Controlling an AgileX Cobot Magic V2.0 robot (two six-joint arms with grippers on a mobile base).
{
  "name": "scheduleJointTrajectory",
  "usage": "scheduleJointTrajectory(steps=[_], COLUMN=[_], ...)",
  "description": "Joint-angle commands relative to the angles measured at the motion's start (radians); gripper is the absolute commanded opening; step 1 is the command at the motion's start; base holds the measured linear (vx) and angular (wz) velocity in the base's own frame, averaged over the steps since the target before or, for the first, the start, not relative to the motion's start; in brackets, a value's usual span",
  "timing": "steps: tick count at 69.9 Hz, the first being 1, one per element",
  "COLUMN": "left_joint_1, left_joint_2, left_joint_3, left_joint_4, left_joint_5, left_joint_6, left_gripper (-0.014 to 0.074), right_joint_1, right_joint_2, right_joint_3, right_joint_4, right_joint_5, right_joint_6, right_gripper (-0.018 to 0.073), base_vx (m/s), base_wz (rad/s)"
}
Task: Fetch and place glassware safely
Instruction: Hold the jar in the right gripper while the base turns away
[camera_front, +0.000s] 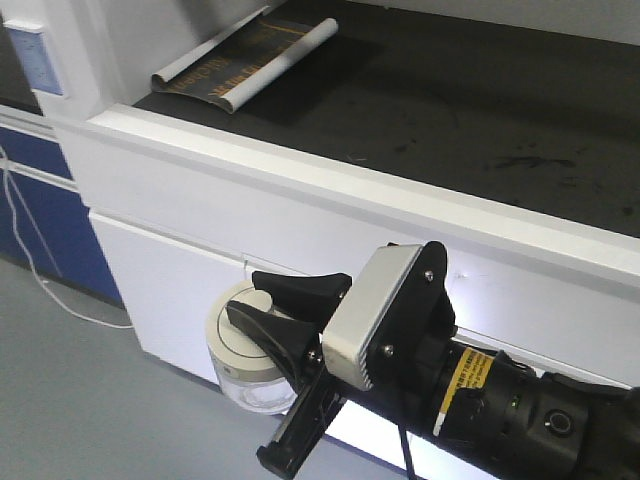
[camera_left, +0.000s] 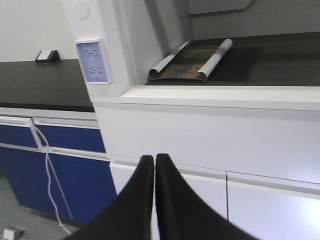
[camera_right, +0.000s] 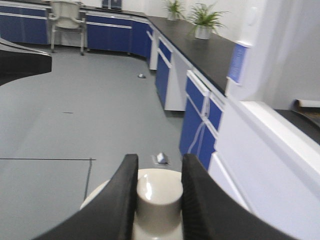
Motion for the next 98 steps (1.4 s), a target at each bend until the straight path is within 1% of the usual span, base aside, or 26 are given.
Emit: scheduleJointTrajectory(steps=[1, 98], left_joint_1=[-0.007, -0.007], left_joint_2=[0.007, 0.007], left_joint_3=[-0.027, -0.027], left_joint_4=[-0.006, -0.006], left_joint_5=[-0.069, -0.069], left_joint_6=[-0.007, -0.007], left_gripper=[-0.0007, -0.0007], right_joint_1=[-0.001, -0.001], right_joint_2=[-0.033, -0.033], right_joint_3=[-0.032, -0.032], right_joint_4=[0.002, 0.002], right_joint_5=[-0.109, -0.109], right_joint_6=[-0.007, -0.007], right_gripper=[-0.0003, -0.0003], base_vx=[-0.11, -0.10], base_wz=[0.44, 0.42])
